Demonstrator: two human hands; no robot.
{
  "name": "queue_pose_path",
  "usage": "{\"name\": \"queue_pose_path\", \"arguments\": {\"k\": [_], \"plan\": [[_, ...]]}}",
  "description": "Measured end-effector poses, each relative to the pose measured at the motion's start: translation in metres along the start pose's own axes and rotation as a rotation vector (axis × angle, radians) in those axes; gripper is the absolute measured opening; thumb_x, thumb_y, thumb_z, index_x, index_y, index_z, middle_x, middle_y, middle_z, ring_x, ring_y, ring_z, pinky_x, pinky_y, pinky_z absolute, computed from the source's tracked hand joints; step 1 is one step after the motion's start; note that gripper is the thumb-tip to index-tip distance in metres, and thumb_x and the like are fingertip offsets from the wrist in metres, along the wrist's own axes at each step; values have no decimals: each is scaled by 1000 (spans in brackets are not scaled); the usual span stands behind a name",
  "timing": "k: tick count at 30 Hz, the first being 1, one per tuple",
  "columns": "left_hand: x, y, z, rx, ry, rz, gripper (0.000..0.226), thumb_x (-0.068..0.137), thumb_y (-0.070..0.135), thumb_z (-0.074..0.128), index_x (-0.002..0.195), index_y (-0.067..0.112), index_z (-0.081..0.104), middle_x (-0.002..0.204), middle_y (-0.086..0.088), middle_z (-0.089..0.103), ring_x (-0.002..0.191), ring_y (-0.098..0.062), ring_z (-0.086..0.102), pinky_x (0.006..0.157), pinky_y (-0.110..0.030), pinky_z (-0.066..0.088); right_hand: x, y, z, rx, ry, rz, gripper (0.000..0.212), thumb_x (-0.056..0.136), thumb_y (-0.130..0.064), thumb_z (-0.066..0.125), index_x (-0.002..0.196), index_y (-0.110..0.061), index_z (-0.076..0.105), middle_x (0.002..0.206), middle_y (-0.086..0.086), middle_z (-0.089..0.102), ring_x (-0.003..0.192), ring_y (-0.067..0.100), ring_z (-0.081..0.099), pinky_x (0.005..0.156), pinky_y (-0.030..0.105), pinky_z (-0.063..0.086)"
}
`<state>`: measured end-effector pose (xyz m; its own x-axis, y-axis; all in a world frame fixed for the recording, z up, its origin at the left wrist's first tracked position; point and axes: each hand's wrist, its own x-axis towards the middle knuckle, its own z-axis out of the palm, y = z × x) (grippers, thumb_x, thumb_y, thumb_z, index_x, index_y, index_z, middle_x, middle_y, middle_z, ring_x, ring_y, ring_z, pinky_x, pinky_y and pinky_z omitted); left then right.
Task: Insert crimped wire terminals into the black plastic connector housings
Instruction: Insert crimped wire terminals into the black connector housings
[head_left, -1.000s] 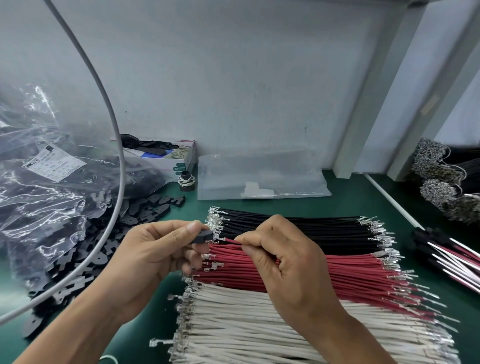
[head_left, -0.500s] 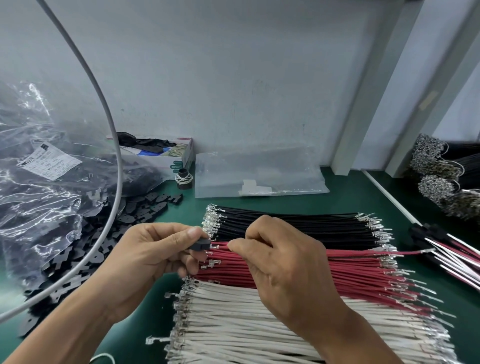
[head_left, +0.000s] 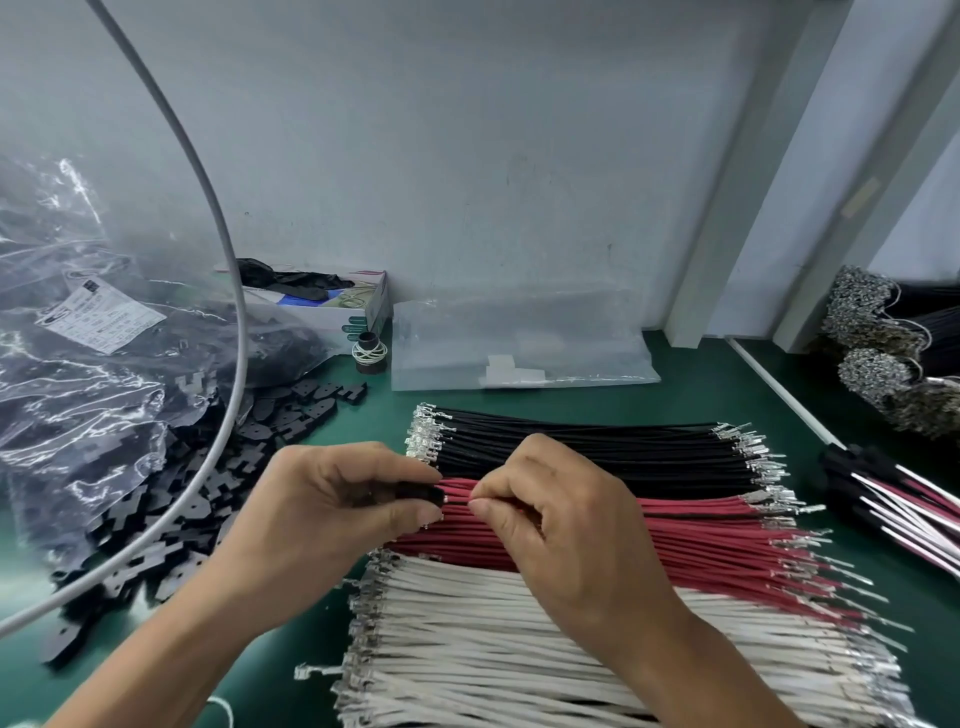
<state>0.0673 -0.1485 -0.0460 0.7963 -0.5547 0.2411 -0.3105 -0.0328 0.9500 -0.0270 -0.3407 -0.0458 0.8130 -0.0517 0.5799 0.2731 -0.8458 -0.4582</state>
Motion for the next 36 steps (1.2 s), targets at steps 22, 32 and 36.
{"name": "queue_pose_path", "arguments": {"k": [22, 32, 36], "plan": [[4, -9, 0, -20, 173, 46, 26, 62, 27, 89, 88, 27, 84, 81, -11, 79, 67, -37, 69, 66, -37, 60, -2, -25, -9, -131, -301, 1, 18, 82, -51, 65, 88, -36, 72, 88, -20, 57, 85, -1, 48, 67, 26, 42], [4, -7, 4, -50, 162, 11, 27, 65, 10, 85, 88, 23, 84, 84, -18, 77, 84, -51, 67, 78, -60, 58, -5, -26, -5, -133, -409, 84, 15, 91, -48, 60, 98, -36, 65, 96, -17, 57, 95, 1, 45, 84, 31, 45], [4, -7, 4, -39, 176, 14, 25, 64, 16, 86, 87, 25, 84, 84, -21, 76, 83, -55, 64, 77, -68, 54, -5, -26, -5, -120, -435, 88, 11, 92, -43, 58, 91, -32, 63, 94, -17, 55, 94, 1, 45, 87, 32, 45]]}}
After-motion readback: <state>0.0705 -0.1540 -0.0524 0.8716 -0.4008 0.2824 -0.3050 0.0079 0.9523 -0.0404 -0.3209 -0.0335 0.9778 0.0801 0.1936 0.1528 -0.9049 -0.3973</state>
